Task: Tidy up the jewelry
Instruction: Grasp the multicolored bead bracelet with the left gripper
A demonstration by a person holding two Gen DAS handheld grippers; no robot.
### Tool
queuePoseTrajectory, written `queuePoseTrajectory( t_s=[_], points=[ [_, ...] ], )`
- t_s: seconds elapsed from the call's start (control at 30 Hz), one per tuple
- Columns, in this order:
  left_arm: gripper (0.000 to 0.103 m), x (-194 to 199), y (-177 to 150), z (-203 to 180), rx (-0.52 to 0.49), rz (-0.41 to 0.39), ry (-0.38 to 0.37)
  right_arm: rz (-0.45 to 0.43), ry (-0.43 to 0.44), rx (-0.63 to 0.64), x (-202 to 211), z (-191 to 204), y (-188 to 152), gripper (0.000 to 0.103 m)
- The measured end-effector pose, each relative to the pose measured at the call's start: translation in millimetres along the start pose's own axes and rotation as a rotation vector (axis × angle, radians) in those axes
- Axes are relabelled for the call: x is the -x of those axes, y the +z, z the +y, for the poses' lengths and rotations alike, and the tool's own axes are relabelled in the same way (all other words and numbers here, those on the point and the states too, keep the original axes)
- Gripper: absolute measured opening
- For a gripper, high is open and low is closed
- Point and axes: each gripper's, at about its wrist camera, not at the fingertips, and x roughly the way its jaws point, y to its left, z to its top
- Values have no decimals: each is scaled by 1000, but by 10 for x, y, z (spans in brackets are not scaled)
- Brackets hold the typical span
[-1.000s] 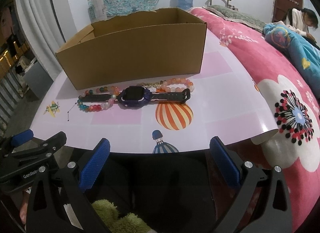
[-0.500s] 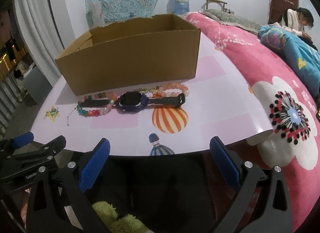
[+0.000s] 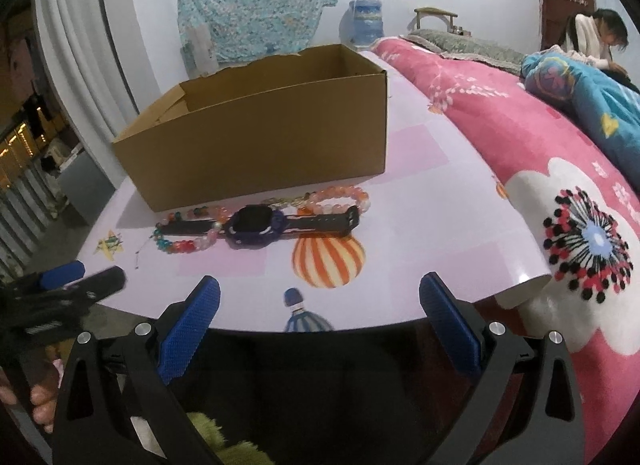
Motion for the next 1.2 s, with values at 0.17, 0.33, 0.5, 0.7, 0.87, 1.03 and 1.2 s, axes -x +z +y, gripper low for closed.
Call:
queuePoseTrajectory(
  t_s=[0.17,0.33,0.5,0.7,0.87,1.03,1.2],
  points=[
    [95,-36,57,154,65,-25,-135,0,16,10,-96,-13,63,97],
    [95,-108,156,300,82,-52,-108,-14,88,15,-188,43,183,95],
    [95,-219,274,437,83,-66,-61,-10,234,11,-318,189,346,83],
    [72,-407,362,390,13,-51,-59,64,326,49,-640,466,494,60],
    [48,-665,433,288,-72,14,-53,115,329,98,-865,633,565,42],
    [35,-799,507,267,-108,58,-76,192,308,168,-1121,763,632,28],
    [28,-825,525,207,-152,74,-85,246,297,243,-1264,851,726,26]
  ],
)
